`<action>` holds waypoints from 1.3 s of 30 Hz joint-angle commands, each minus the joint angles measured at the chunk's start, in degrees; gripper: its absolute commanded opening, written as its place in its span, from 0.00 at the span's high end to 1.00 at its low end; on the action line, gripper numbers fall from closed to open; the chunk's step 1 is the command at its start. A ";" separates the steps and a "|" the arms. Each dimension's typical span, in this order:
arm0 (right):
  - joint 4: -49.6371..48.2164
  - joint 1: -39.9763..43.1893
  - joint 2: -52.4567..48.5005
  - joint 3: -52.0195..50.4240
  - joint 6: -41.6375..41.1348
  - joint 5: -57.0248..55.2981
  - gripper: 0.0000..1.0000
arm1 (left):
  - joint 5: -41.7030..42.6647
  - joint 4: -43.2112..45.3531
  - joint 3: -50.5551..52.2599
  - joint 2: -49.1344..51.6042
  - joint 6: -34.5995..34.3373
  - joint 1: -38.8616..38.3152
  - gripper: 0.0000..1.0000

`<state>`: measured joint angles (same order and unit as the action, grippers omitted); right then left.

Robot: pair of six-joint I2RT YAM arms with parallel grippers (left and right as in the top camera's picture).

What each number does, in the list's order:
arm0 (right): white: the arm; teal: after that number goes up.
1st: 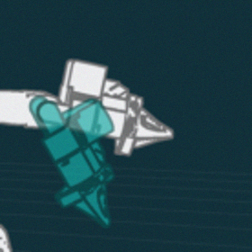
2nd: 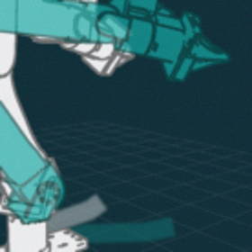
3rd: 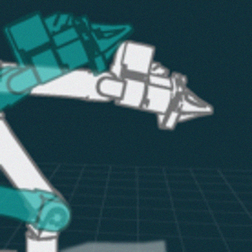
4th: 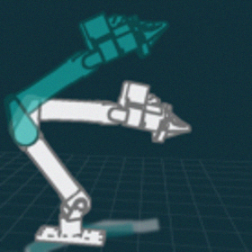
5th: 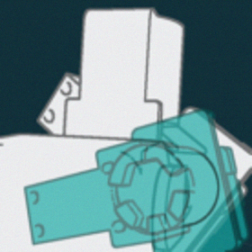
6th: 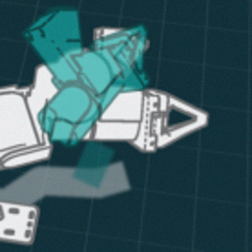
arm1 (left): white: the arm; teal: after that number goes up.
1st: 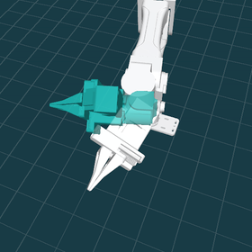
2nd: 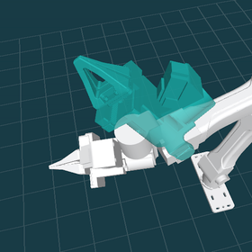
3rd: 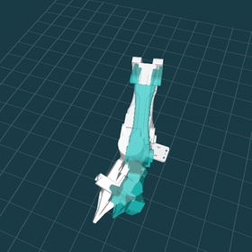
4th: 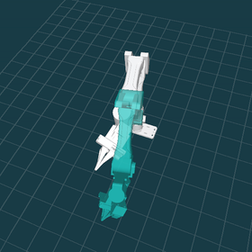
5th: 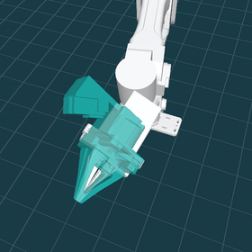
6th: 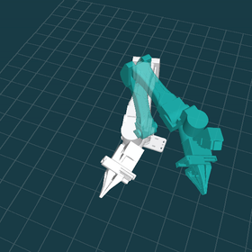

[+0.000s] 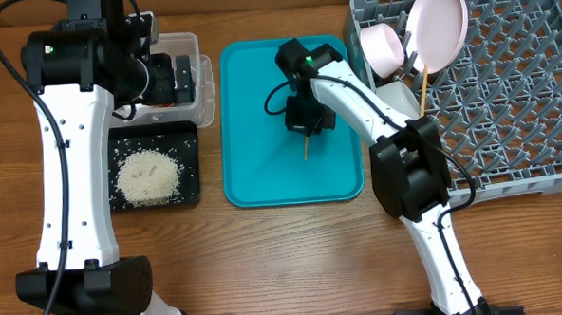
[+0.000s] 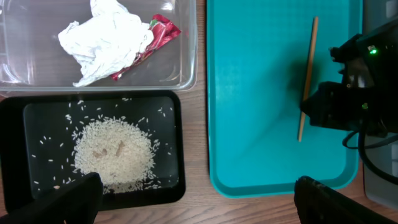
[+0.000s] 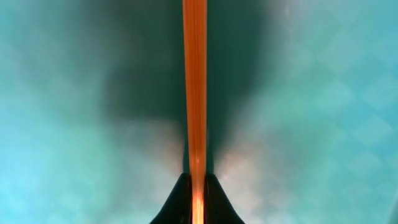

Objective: Sort waste into correct bins and load items into the dishwasher
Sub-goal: 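Reach the right gripper to the second chopstick and grasp it, then carry the second chopstick to the rack and insert it upright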

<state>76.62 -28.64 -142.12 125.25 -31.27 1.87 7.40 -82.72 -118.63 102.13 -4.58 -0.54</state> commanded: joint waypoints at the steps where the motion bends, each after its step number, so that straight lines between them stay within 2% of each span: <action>1: 3.65 -0.22 0.48 8.09 4.57 -1.16 0.96 | -0.37 0.22 -1.11 -1.18 -0.59 0.15 0.00; 8: 20.41 0.63 5.57 28.33 17.46 -1.73 0.96 | -0.37 0.22 -1.11 -1.18 -0.59 0.15 0.00; 9: 20.48 1.01 6.54 29.79 19.21 -1.62 0.96 | -0.37 0.22 -1.11 -1.18 -0.59 0.15 0.00; 16: 20.46 4.76 17.81 28.50 21.75 -1.14 0.96 | -0.37 0.22 -1.11 -1.18 -0.59 0.15 0.00; 20: 20.46 7.08 25.70 20.90 22.60 -1.97 0.96 | -0.37 0.22 -1.11 -1.18 -0.59 0.15 0.00; 27: 20.39 15.56 40.85 -2.62 25.62 -9.88 0.96 | -0.37 0.22 -1.11 -1.18 -0.59 0.15 0.00; 32: 19.96 22.95 41.90 -12.15 28.83 -7.15 0.96 | -0.37 0.22 -1.11 -1.18 -0.59 0.15 0.00; 39: 12.48 28.89 41.81 -25.77 36.09 -7.17 0.96 | -0.37 0.22 -1.11 -1.18 -0.59 0.15 0.00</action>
<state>90.65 -1.10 -100.64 102.41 0.05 -5.13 7.40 -82.70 -118.65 102.13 -4.58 -0.54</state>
